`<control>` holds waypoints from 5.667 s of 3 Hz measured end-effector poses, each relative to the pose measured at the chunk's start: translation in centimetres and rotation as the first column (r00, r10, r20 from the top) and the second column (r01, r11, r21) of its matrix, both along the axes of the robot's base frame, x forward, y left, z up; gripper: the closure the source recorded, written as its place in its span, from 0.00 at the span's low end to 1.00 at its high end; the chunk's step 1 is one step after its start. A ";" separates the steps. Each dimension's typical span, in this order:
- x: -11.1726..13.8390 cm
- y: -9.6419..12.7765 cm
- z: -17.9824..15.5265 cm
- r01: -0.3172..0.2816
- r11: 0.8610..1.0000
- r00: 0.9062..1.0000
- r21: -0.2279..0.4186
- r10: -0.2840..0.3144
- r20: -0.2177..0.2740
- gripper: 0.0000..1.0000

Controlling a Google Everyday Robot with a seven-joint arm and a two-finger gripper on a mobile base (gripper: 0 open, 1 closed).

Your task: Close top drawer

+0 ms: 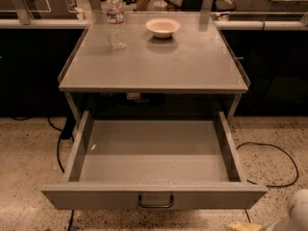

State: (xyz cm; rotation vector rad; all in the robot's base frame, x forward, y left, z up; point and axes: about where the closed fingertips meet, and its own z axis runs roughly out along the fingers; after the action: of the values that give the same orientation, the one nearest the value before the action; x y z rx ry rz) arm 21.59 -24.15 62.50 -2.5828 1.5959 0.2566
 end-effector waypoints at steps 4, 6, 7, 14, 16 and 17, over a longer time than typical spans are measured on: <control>8.0 1.3 0.3 0.305 0.942 0.952 0.137 -0.306 -0.015 0.00; 10.5 2.3 -0.8 0.396 0.906 0.918 0.150 -0.392 -0.058 0.00; 11.6 2.9 -0.9 0.425 0.891 0.905 0.161 -0.420 -0.061 0.00; 25.1 4.6 2.6 0.378 0.896 0.925 0.233 -0.353 -0.143 0.00; 27.0 4.5 -0.1 0.409 0.867 0.909 0.285 -0.360 -0.209 0.00; 28.2 4.5 0.6 0.428 0.839 0.903 0.335 -0.386 -0.187 0.00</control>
Offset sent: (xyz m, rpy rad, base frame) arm 0.0659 0.0143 0.0066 0.1467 -0.0374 -0.2112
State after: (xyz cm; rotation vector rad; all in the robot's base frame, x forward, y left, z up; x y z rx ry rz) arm 49.75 -19.62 63.14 -1.9248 1.8738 0.6064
